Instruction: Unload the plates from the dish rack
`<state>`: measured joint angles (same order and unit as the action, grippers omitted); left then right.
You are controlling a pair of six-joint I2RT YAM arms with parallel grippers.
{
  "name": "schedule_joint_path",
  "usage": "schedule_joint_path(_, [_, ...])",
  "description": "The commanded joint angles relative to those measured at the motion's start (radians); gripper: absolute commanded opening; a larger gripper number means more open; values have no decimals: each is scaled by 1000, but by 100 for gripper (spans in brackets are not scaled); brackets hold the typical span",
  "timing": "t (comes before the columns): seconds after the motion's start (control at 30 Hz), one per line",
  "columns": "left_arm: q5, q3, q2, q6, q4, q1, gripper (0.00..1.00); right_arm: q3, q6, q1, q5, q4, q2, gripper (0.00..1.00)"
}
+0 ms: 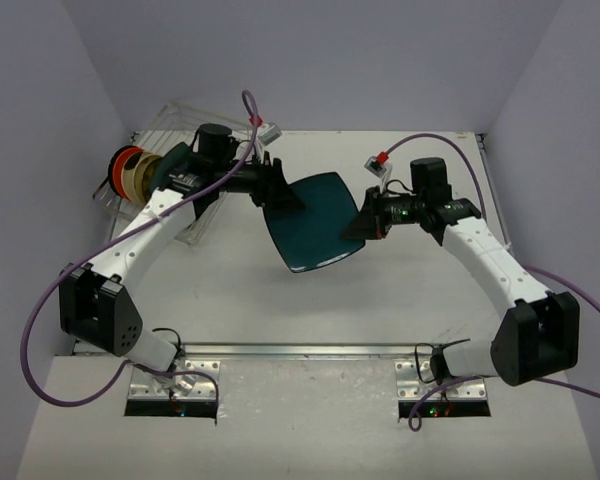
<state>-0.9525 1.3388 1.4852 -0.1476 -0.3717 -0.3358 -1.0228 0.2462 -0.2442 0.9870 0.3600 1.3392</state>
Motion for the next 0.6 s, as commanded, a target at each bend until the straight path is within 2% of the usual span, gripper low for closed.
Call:
schedule_joint_path(0.0, [89,34,-39,-55,70,26,88,-62,57,19,3,-47,49,0])
schedule_joint_path(0.03, [97,34,-39,-55,67,31,90,-67,64,24,5,-47,55,0])
schedule_joint_path(0.07, [124,35,-39,-57,57,49,98,-84,70,42,7,-47,77,0])
schedule_joint_path(0.1, [138,37,-39,-60,53,62,100,-94,71,55,6,-46,90,0])
schedule_joint_path(0.23, [205,49,-41,-98,58,171,100,-166,80,164,3,-44,159,0])
schedule_joint_path(0.3, [227,57,-48,-112,68,233,100,-230,109,269,31,-43,214,0])
schedule_joint_path(0.4, [237,69,-54,-97,68,254,100,-318,102,361,49,-14,342,0])
schedule_joint_path(0.57, [242,79,-60,-92,87,255,100,-606,-32,458,50,176,622,0])
